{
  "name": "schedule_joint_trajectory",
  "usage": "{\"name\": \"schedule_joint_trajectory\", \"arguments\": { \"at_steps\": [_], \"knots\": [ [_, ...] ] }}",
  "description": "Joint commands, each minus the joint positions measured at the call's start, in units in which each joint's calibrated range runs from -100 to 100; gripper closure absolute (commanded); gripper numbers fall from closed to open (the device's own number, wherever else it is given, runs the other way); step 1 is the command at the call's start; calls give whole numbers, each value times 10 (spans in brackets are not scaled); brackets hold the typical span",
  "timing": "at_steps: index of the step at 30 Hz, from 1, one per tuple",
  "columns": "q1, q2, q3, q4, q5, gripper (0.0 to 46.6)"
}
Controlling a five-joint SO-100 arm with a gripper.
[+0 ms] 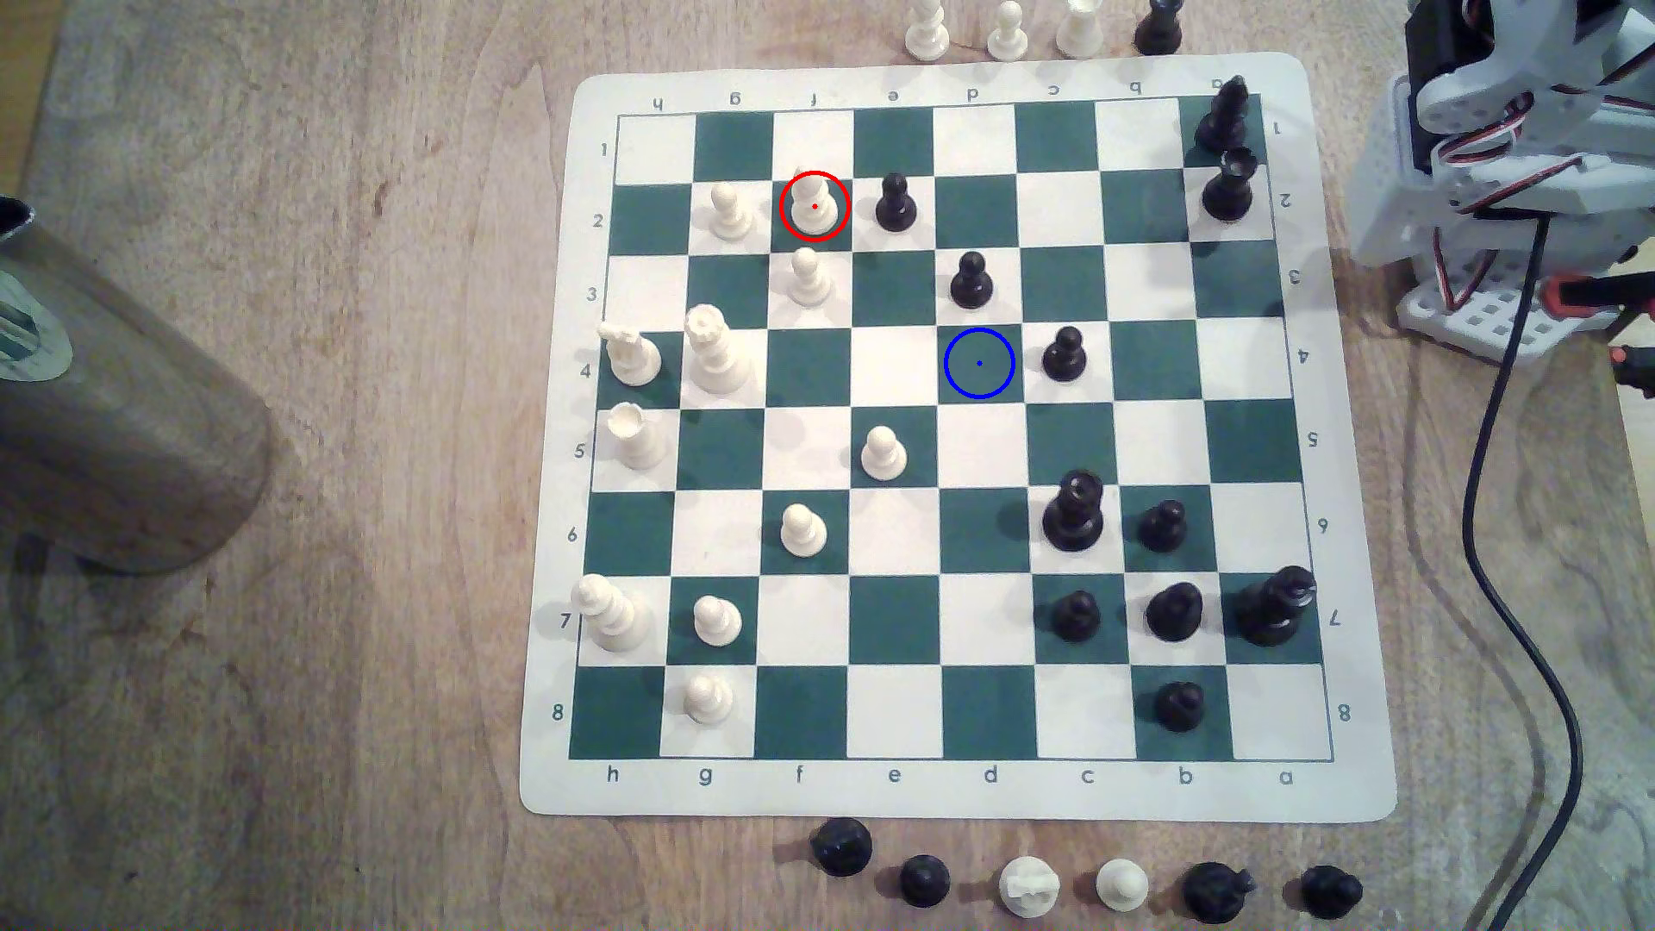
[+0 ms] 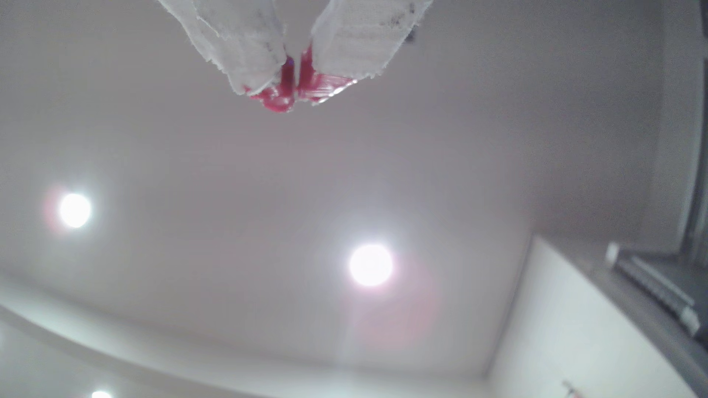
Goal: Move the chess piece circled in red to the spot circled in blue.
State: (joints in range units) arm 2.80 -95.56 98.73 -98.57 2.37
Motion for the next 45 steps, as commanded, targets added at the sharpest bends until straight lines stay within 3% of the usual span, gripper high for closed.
{"name": "schedule_joint_trajectory", "arguments": {
  "at_steps": [1, 6, 13, 18, 20, 34, 36, 37, 40, 42, 45],
  "knots": [
    [15, -3, 12, -2, 2, 464],
    [-16, -2, 12, 171, 2, 464],
    [-26, -2, -38, 568, 0, 464],
    [-23, -1, -146, 840, -1, 464],
    [-15, -1, -238, 1054, -1, 464],
    [-10, -1, -319, 1398, -4, 464],
    [-10, -1, -326, 1430, -32, 464],
    [-10, -2, -336, 1471, -68, 464],
    [-28, 8, -347, 1511, -62, 460],
    [-42, 26, -348, 1521, -42, 454],
    [-59, 84, -350, 1524, -40, 450]
  ]
}}
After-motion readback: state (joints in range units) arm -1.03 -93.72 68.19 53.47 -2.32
